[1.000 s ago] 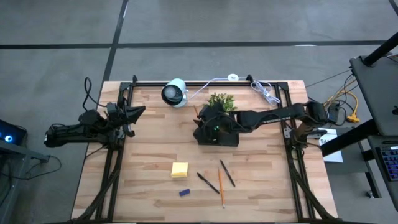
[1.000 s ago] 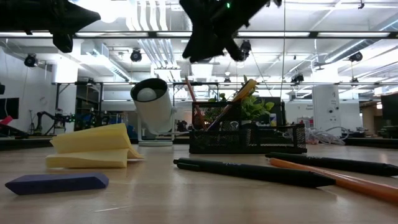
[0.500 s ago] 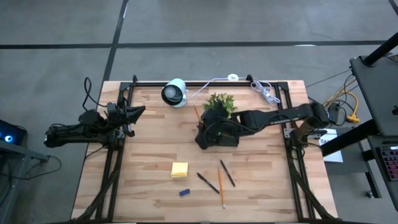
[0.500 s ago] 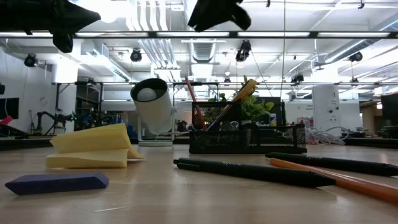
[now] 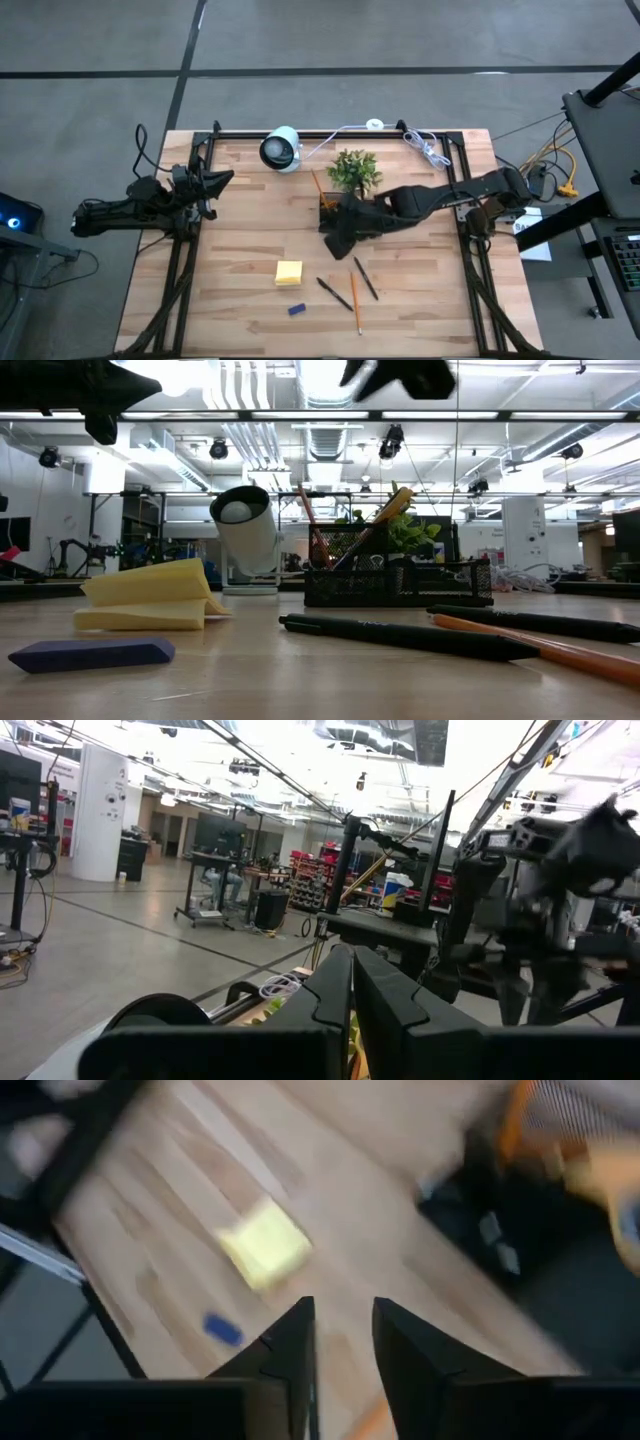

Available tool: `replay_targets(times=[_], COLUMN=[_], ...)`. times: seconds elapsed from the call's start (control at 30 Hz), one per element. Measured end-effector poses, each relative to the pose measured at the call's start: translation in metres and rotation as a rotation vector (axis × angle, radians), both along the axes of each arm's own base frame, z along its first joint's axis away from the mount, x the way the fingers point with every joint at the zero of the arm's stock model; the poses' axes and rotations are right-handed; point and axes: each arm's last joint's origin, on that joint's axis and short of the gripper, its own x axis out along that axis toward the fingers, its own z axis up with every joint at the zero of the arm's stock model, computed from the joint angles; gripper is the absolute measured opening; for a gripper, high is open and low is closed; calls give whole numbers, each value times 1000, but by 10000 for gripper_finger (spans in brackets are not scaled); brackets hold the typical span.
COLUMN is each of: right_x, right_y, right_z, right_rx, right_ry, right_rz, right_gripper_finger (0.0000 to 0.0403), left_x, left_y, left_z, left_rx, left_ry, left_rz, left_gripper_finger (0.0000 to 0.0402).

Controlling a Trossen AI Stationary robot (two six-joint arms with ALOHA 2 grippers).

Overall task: Pick and place office supplies into organizer
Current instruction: Put the right black pen into the black desk organizer

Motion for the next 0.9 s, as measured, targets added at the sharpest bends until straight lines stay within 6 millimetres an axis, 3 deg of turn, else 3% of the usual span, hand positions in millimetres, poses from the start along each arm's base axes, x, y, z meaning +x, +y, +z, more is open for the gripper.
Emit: replay_targets(times=[0.23,0.6,0.9], right_x=[-20,-34,-32], right_y=[21,43,49], right_z=[-17,-56,-103], right_rx=[97,147,261], right_ry=[199,289,239], right_rz=[-92,-215,-177], right_gripper_finger=[144,169,178], left_x=[0,0,0], left_y=[0,0,0], left_z=[0,0,0], left_rx=[0,0,0], left_ry=[0,0,0], left_rz=[0,0,0], left_gripper_finger=[0,0,0])
